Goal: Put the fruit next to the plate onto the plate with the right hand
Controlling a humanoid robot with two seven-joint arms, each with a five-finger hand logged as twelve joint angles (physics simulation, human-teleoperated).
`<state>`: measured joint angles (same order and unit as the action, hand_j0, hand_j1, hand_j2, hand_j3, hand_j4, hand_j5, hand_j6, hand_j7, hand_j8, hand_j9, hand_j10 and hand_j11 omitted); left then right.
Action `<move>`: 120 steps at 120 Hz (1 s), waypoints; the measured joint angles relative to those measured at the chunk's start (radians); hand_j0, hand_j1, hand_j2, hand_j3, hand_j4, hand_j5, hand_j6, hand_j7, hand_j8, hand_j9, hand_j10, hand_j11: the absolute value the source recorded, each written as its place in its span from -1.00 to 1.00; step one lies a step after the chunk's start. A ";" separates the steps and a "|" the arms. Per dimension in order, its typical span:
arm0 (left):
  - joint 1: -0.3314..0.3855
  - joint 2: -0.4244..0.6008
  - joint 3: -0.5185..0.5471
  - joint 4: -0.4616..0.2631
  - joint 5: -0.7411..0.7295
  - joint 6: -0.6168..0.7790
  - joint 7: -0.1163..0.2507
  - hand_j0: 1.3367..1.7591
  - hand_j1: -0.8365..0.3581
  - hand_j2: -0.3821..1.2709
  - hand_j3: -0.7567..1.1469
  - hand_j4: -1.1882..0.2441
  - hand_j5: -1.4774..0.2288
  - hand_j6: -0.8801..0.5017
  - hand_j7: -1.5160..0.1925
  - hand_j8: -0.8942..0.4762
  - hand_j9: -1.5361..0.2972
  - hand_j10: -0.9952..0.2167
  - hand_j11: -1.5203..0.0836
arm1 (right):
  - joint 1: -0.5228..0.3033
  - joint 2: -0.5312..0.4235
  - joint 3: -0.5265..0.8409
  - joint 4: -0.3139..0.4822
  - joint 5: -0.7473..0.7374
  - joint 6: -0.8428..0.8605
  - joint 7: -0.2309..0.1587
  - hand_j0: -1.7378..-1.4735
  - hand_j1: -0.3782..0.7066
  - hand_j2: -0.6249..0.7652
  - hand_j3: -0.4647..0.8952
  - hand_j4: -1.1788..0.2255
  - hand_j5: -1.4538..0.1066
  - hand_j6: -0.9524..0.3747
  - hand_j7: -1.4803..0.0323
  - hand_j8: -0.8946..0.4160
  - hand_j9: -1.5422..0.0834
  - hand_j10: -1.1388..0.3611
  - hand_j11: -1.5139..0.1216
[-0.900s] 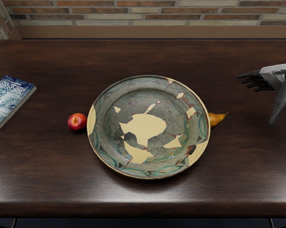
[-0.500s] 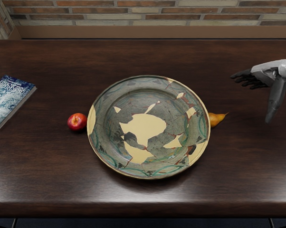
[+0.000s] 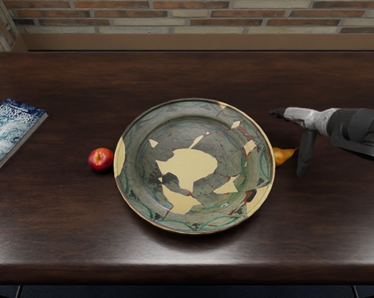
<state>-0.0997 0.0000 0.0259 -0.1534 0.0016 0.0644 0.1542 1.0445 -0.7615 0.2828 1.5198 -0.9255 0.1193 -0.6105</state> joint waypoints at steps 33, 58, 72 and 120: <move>0.000 0.000 0.000 0.000 0.000 0.000 0.000 0.52 0.95 -0.53 -0.21 0.63 0.71 0.25 0.75 0.28 0.65 0.61 0.87 | -0.070 0.084 -0.012 -0.039 -0.100 -0.084 0.000 -0.40 -0.84 -0.11 -0.32 0.60 0.78 0.35 0.87 0.28 0.82 0.45 0.77; 0.000 0.000 0.000 0.000 0.000 0.000 0.000 0.52 0.95 -0.53 -0.21 0.63 0.71 0.25 0.75 0.28 0.65 0.61 0.87 | -0.093 0.103 -0.013 -0.062 -0.152 -0.103 0.000 -0.40 -0.63 -0.14 -0.32 0.47 0.62 0.21 0.71 0.14 0.67 0.32 0.62; 0.000 0.000 0.000 0.000 0.000 0.000 0.000 0.52 0.95 -0.53 -0.21 0.63 0.71 0.25 0.75 0.28 0.65 0.61 0.87 | -0.097 0.114 -0.013 -0.064 -0.193 -0.105 0.000 -0.40 -0.49 -0.16 -0.32 0.38 0.52 0.11 0.60 0.04 0.57 0.24 0.52; 0.000 0.000 0.000 0.000 0.000 0.000 0.000 0.52 0.95 -0.53 -0.21 0.63 0.71 0.25 0.75 0.28 0.65 0.61 0.87 | -0.144 0.127 -0.013 -0.046 -0.301 -0.156 0.000 -0.40 -0.27 -0.18 -0.32 0.24 0.35 -0.03 0.43 -0.11 0.41 0.11 0.36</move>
<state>-0.0997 0.0000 0.0259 -0.1534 0.0016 0.0644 0.1545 0.9005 -0.6349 0.2702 1.4740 -1.2263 -0.0368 -0.6109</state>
